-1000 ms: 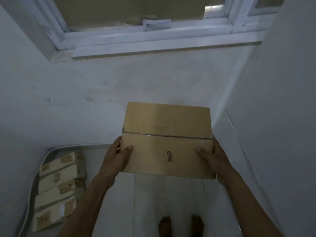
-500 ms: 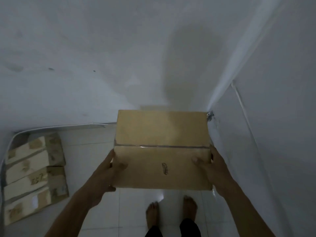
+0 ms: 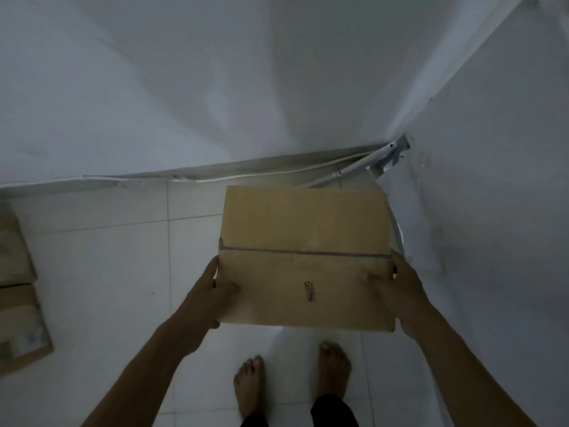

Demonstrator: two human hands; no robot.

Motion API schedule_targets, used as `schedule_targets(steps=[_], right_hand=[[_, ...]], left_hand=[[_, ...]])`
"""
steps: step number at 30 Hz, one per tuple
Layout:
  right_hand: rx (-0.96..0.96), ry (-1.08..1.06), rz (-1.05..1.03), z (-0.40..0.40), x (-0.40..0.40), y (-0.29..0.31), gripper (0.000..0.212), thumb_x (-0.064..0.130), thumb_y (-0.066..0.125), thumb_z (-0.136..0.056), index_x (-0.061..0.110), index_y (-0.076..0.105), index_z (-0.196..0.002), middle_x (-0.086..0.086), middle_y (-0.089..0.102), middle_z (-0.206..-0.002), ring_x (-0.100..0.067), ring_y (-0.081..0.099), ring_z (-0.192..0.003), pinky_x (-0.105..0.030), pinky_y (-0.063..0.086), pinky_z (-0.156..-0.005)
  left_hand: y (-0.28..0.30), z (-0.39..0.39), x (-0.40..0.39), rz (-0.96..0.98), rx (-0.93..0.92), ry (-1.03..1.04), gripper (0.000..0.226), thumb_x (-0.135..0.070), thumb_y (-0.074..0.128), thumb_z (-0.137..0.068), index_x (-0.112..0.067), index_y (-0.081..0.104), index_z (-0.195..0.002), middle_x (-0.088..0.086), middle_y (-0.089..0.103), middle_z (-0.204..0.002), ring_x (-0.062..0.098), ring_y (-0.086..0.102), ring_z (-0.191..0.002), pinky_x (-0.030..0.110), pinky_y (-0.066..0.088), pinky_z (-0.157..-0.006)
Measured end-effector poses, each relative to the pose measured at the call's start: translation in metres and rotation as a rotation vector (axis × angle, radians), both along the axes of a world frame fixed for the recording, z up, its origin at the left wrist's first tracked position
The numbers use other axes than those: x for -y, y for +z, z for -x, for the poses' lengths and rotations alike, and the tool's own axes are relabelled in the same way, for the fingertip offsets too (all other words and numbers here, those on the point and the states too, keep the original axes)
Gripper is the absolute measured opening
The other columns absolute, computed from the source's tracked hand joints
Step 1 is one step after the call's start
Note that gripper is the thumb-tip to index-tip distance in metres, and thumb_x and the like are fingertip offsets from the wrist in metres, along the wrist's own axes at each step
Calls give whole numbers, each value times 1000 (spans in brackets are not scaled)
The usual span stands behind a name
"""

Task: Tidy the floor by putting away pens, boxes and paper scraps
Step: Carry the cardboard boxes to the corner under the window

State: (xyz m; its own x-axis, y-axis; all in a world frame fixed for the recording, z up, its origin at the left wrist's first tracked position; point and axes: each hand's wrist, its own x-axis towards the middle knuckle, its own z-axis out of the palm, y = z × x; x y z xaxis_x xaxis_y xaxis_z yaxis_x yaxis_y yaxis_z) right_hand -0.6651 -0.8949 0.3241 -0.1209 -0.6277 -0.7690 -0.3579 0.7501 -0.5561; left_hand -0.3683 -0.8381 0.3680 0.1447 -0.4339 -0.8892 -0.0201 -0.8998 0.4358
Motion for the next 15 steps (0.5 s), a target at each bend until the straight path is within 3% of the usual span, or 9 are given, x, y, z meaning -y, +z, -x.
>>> schedule_targets(steps=[2,5,10,12,15], right_hand=[[-24,3,-20,6,8,-30,59,15,69,-81,28,46,-134,-1,59,-116,-23,58,-100,-44,52,-87],[-42,8,-40,14,20,-69,54,15,69,-82,27,49,-131,-3,58,-113,-25,58,-100,-47,51,-90],[-69,-36,-41,30,42,-118,49,11,67,-84,18,52,-129,-8,60,-115,-26,58,-94,-35,49,-77],[-55,-73,-69,35,50,-135,55,20,70,-81,16,49,-133,-13,58,-122,-26,59,-94,-38,52,-78],[-152,-12,-19,49,57,-164,82,35,81,-63,26,45,-136,-7,55,-129,-32,55,-112,-52,49,-92]], left_hand=[[-31,5,7,-15,-10,9,85,-33,54,-69,-39,19,-147,-5,48,-114,24,49,-100,42,42,-75],[-74,14,15,-25,-37,33,74,-21,58,-86,-38,20,-146,0,49,-117,30,46,-111,47,41,-82],[-134,34,35,-47,-44,28,69,-11,53,-90,-39,21,-145,1,43,-134,34,43,-121,52,40,-91],[-150,44,44,-22,-61,30,63,-7,50,-90,-41,27,-138,-1,46,-127,29,48,-112,42,46,-83],[-168,58,54,30,-78,36,55,0,46,-91,-44,29,-121,-6,49,-110,15,49,-92,27,43,-61]])
